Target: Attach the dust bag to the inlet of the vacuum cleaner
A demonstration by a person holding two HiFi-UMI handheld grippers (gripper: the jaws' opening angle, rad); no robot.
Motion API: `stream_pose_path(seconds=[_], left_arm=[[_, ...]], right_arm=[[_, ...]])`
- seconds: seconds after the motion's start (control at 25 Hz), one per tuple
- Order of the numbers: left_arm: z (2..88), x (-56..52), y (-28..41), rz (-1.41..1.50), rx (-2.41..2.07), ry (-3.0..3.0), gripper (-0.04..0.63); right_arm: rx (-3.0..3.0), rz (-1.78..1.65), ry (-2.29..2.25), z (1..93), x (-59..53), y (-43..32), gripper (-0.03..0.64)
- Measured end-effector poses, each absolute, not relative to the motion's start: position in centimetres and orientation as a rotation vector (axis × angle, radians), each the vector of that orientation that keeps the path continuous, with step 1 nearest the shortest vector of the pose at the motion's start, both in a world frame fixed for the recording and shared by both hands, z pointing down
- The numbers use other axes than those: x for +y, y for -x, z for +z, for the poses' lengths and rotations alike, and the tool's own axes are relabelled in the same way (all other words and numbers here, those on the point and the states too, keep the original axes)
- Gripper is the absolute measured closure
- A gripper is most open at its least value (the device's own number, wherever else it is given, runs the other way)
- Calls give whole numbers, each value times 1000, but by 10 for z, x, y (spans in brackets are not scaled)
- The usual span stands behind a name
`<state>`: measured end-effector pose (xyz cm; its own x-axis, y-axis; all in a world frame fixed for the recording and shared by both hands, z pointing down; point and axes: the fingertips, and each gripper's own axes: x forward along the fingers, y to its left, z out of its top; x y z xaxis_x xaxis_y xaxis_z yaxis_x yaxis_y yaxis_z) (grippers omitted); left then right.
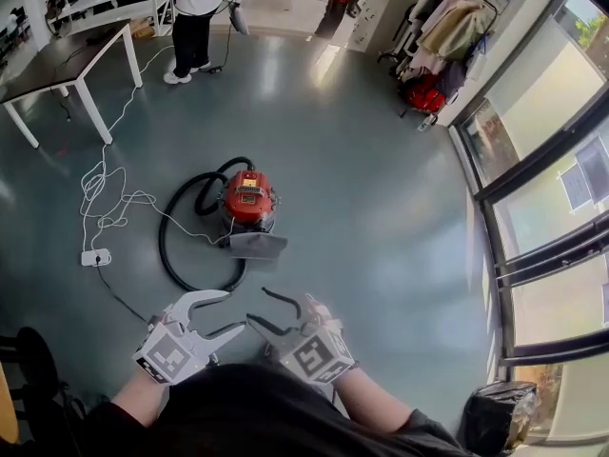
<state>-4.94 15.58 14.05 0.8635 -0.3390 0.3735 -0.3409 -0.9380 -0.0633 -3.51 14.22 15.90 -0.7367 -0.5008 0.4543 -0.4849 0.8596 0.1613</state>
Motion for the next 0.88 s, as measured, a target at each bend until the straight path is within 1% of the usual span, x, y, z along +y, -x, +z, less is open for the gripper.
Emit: stream_pose_path(seconds=[0.08, 0.2, 0.36, 0.44, 0.48, 0.52, 0.56, 0.64, 0.88], left_arm=[[134, 162, 62, 563, -522, -3036, 356], [125, 166, 82, 479, -493, -3042, 387], [118, 171, 104, 450, -436, -3066, 385], [113, 173, 109, 437, -422, -3074, 395], [112, 174, 111, 414, -424, -3073, 414], [110, 175, 112, 385, -429, -3071, 435], [108, 177, 113, 359, -436, -3070, 472], [102, 180, 112, 332, -455, -3073, 579], [100, 185, 101, 262, -515, -3024, 578]], right_arm=[[-2596, 27, -770, 146, 148, 51, 394], [-2646, 131, -862, 136, 151, 70, 405], [-2632, 146, -921, 132, 158, 90, 405], [-2632, 134, -924, 129, 165, 97, 405], [-2633, 122, -928, 128, 169, 99, 417], [-2636, 108, -934, 126, 172, 99, 451], [-2641, 99, -940, 123, 174, 99, 501], [-2665, 118, -944, 119, 178, 95, 624], [-2757, 270, -869, 122, 186, 91, 624]])
